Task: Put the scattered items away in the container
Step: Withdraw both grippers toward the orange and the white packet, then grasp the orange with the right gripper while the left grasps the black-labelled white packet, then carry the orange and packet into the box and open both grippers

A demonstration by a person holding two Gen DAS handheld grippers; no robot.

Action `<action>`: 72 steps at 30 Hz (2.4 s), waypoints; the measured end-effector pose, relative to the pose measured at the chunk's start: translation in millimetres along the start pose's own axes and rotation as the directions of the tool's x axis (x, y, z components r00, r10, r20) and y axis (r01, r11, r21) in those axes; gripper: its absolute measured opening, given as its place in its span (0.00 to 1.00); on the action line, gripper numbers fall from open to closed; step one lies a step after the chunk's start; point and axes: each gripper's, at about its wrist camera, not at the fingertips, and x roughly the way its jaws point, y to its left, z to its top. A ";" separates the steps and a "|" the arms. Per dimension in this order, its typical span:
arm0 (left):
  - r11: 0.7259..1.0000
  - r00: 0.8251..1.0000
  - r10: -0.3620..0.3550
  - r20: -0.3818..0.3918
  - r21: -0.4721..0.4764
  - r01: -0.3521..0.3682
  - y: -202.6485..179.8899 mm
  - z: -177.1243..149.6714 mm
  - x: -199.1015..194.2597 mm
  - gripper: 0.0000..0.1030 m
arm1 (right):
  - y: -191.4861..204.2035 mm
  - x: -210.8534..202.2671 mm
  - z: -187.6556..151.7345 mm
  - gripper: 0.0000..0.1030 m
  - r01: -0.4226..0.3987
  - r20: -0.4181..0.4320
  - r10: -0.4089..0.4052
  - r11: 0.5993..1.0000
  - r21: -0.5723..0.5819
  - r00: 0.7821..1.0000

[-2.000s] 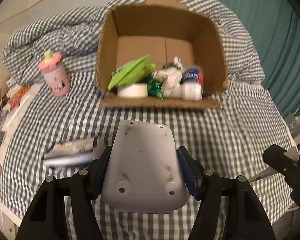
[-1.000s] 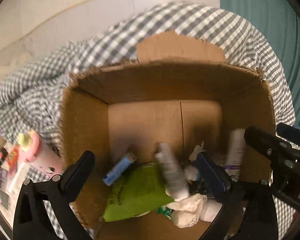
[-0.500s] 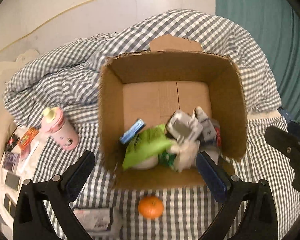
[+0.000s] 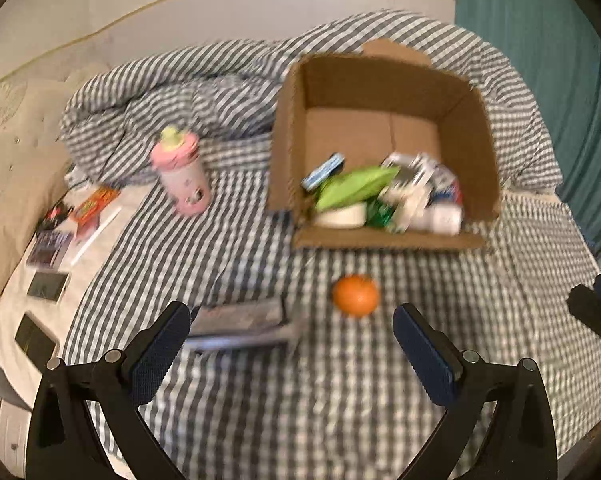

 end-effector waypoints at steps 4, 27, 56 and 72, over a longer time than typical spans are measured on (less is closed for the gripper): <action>1.000 1.000 0.001 -0.026 -0.023 -0.002 18.6 -23.1 8.0 1.00 | 12.8 8.2 -14.5 0.78 -0.020 -0.030 0.020 1.000 -0.006 0.999; 0.999 0.989 -0.027 -0.144 0.014 0.030 53.8 -43.9 158.6 1.00 | 82.1 204.2 10.5 0.78 -0.034 -0.208 0.043 0.998 0.045 0.977; 0.986 0.985 -0.088 -0.147 0.130 0.108 33.6 -46.4 143.3 0.23 | 58.6 179.2 -10.2 0.55 -0.077 -0.221 0.085 0.996 0.047 0.971; 0.939 0.998 -0.040 -0.047 0.339 0.054 17.6 -15.2 172.5 0.59 | 55.2 181.9 -8.5 0.55 -0.112 -0.233 0.125 0.991 0.066 0.964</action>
